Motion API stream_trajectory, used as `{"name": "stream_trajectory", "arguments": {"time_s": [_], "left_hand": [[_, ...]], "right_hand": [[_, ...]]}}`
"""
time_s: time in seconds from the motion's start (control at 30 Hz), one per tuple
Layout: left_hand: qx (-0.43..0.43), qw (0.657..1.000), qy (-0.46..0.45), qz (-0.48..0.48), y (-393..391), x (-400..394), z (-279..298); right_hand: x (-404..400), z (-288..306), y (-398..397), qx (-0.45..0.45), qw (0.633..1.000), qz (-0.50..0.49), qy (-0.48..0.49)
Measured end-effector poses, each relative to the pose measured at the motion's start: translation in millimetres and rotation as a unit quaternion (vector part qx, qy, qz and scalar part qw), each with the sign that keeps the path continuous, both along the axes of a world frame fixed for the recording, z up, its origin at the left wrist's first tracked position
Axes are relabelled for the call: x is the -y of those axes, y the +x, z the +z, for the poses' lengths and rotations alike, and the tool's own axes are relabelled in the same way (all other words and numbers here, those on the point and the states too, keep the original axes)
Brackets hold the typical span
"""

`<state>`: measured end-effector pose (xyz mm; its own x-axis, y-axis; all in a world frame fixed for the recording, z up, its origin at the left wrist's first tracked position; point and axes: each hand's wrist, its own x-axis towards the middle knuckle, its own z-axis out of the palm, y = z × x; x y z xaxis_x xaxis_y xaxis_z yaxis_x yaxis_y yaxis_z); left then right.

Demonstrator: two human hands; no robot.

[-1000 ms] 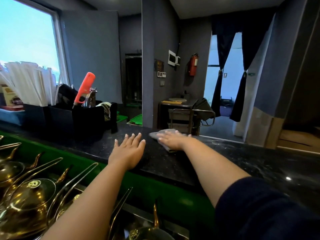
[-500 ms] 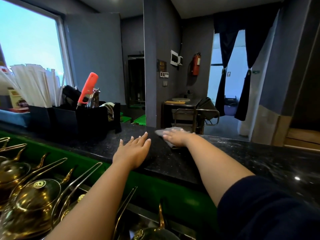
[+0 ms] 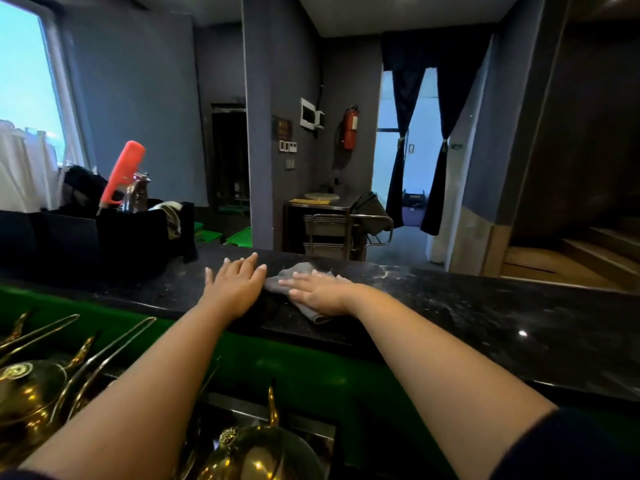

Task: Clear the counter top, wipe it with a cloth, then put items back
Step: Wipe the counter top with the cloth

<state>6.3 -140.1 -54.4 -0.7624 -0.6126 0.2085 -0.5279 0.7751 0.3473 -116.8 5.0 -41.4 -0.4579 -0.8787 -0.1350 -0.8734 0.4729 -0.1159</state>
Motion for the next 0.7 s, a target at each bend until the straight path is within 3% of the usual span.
{"name": "stream_trajectory", "arguments": {"time_s": [0.13, 0.27, 0.43, 0.5, 0.7], "left_hand": [[0.020, 0.995, -0.040, -0.090, -26, -42, -5], [0.019, 0.994, -0.026, -0.101, -25, -53, -4], [0.004, 0.995, -0.002, -0.104, -23, -52, -3], [-0.001, 0.995, 0.005, -0.101, -23, -53, -3], [-0.008, 0.996, 0.011, -0.088, -22, -57, 3]], "right_hand": [[-11, 2, -35, 0.002, 0.998, -0.065, -0.004], [-16, -1, -90, 0.007, 0.988, -0.156, -0.010], [-34, -9, -135, -0.014, 0.931, -0.363, -0.015], [-29, -5, -117, -0.011, 0.937, -0.349, -0.014], [-31, 2, -16, -0.012, 0.994, -0.109, 0.008]]}}
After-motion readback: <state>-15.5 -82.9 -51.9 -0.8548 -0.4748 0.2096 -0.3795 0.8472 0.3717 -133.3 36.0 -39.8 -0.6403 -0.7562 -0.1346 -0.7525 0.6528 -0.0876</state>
